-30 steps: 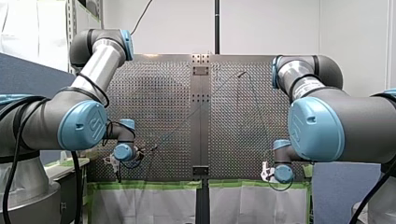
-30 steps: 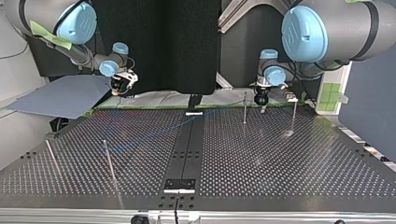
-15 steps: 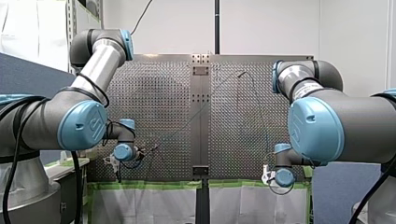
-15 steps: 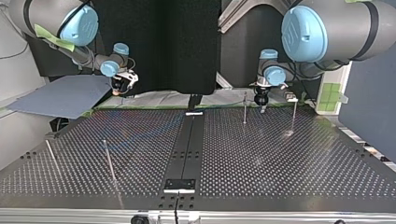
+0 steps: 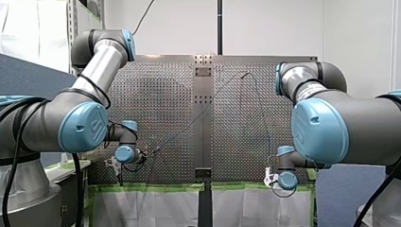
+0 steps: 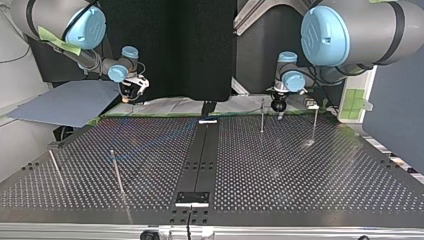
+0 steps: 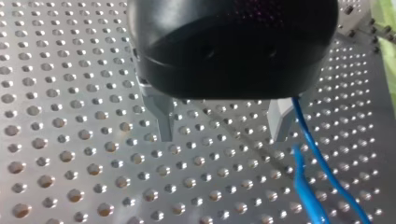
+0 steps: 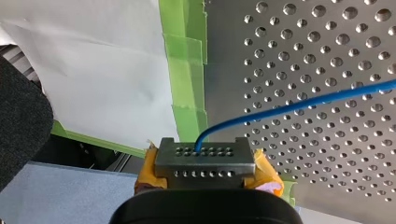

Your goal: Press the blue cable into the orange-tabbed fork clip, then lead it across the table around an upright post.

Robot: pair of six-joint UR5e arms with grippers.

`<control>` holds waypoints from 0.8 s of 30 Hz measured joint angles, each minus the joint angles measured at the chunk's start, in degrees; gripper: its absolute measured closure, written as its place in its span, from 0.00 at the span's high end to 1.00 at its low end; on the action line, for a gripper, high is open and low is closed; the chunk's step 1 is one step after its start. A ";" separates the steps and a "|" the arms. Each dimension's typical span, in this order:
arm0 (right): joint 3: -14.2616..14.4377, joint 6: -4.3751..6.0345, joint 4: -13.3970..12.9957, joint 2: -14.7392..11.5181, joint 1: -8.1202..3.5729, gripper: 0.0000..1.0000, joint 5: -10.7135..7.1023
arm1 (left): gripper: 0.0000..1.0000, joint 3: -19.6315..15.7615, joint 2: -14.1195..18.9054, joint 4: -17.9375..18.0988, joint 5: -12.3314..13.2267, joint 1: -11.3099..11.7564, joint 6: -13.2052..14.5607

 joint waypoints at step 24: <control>-0.07 -0.02 -0.17 0.13 0.26 0.01 -0.28 | 1.00 -7.18 0.04 1.18 7.05 0.70 -0.20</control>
